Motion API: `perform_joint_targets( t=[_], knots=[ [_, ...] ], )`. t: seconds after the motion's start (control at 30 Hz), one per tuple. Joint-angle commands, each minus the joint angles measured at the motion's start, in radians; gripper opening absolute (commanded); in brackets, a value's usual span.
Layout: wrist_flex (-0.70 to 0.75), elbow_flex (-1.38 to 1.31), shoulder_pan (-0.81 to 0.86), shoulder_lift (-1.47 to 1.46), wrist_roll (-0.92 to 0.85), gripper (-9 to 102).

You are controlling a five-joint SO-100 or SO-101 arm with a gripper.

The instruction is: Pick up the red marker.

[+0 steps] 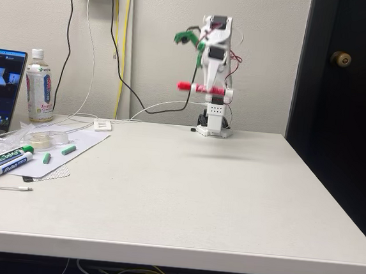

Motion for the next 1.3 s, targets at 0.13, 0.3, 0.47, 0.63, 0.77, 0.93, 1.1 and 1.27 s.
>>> perform_joint_targets(
  t=[0.13, 0.3, 0.47, 0.63, 0.77, 0.93, 1.1, 1.27],
  knots=[
    [-0.046, 0.063, -0.021, 0.393, 0.002, 0],
    [-0.219, 0.247, -0.023, 0.584, 0.037, 0],
    [-0.497, 0.666, -0.043, 0.888, 0.049, 0],
    [-0.773, 1.029, -0.051, 1.126, 0.08, 0],
    [-0.925, 1.287, -0.048, 1.298, 0.075, 0],
    [-0.985, 1.379, -0.051, 1.307, 0.094, 0],
    [-1.028, 1.379, -0.048, 1.244, 0.187, 0],
    [-1.048, 1.379, -0.051, 1.187, 0.287, 0]
  ],
)
